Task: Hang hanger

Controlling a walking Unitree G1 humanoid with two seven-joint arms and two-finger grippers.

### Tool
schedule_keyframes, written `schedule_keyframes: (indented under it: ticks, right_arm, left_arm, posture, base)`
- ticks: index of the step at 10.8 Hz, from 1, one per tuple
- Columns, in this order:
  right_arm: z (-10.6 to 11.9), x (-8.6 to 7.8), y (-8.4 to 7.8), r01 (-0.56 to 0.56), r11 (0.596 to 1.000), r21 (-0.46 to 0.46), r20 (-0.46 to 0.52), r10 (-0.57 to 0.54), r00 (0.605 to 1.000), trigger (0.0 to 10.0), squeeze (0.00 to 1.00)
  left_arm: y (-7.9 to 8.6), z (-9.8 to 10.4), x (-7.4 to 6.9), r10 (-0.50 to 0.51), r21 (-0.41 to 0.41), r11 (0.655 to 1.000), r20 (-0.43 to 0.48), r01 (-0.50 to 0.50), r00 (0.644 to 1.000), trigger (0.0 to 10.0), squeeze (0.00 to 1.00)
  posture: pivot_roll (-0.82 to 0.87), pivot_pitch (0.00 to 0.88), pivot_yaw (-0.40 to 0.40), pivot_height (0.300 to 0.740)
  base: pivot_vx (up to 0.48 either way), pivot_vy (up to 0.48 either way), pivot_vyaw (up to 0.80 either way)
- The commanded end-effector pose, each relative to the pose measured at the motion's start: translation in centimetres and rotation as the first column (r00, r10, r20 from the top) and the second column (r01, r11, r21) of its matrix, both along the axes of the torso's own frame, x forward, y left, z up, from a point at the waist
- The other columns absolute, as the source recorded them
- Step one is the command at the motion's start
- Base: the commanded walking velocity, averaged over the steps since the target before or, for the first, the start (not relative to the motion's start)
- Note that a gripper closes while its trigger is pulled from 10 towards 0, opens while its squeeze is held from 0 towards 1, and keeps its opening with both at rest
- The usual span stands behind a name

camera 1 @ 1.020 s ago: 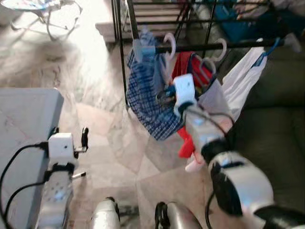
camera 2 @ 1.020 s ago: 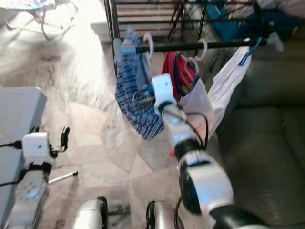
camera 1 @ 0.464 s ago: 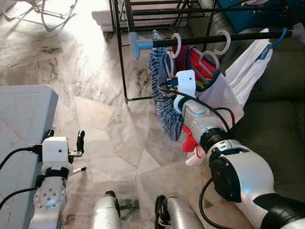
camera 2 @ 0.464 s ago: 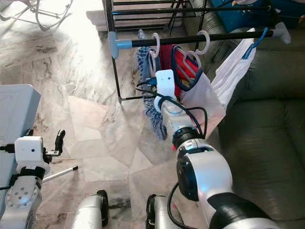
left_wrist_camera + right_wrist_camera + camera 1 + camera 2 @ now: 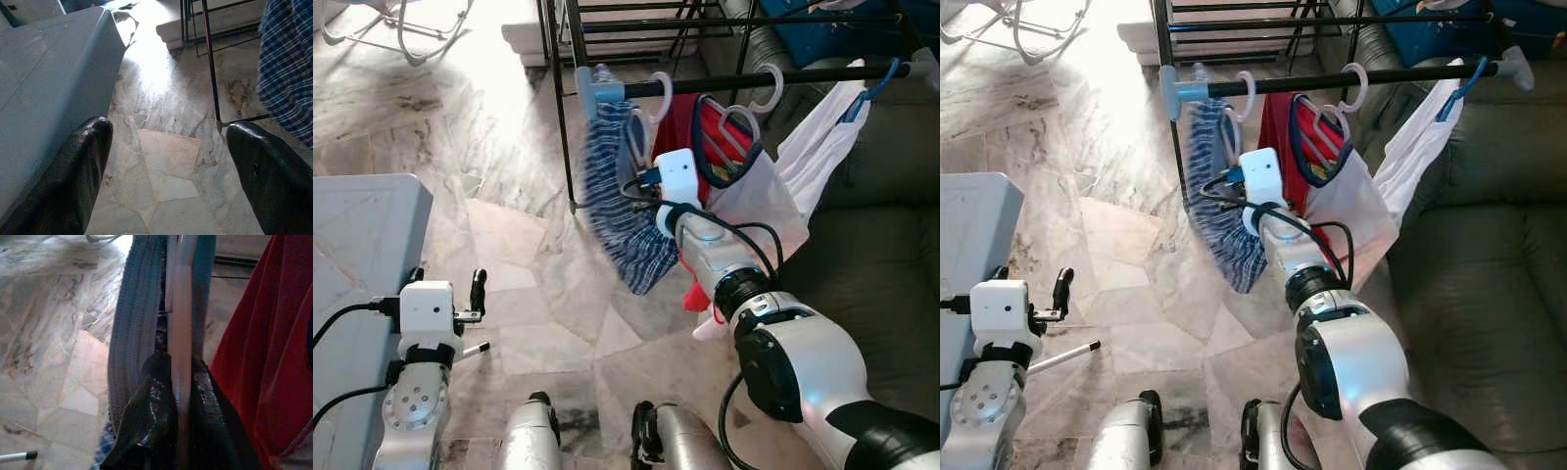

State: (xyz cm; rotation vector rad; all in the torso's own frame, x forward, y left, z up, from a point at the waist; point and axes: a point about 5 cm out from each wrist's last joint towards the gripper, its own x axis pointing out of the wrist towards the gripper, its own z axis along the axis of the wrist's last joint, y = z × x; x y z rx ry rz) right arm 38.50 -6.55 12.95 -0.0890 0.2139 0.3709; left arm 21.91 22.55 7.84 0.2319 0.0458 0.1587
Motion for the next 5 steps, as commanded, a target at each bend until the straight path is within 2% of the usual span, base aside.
schedule_keyframes:
  ticks: [1,2,3,4,5]
  right_arm:
    - [-3.0,-1.3,-0.2,-0.016,0.999,-0.047,-0.118,0.01,0.993,10.0,0.0]
    - [-3.2,-1.2,-0.9,0.007,1.0,-0.031,-0.124,-0.011,0.992,10.0,0.63]
    - [-2.8,-1.0,-1.6,0.026,1.0,0.007,-0.103,-0.025,0.994,10.0,1.0]
    - [-1.7,-0.5,-2.7,0.048,0.996,0.073,-0.031,-0.046,0.998,10.0,1.0]
    - [-1.2,-0.3,-3.1,0.044,0.994,0.105,-0.003,-0.044,0.999,10.0,1.0]
  left_arm:
    - [0.6,-1.1,-0.5,0.049,-0.005,0.999,-0.05,-0.049,0.998,10.0,0.0]
    - [0.3,-1.2,-0.2,0.051,-0.014,0.999,-0.047,-0.051,0.998,10.0,0.0]
    - [0.0,-1.4,0.2,0.053,-0.026,0.998,-0.044,-0.054,0.998,10.0,0.0]
    - [-0.2,-1.4,0.6,0.062,-0.036,0.997,-0.04,-0.063,0.997,10.0,0.0]
    - [-0.3,-1.5,0.7,0.068,-0.047,0.996,-0.043,-0.07,0.997,10.0,0.0]
  posture:
    - [0.25,0.249,-0.079,0.74]
    - [0.24,0.236,-0.089,0.74]
    - [0.23,0.225,-0.094,0.74]
    - [0.23,0.208,-0.098,0.74]
    - [0.22,0.202,-0.1,0.74]
  base:
    - [0.0,0.0,0.0]
    - [0.0,0.0,0.0]
    - [0.0,0.0,0.0]
    - [0.0,0.0,0.0]
    - [0.0,0.0,0.0]
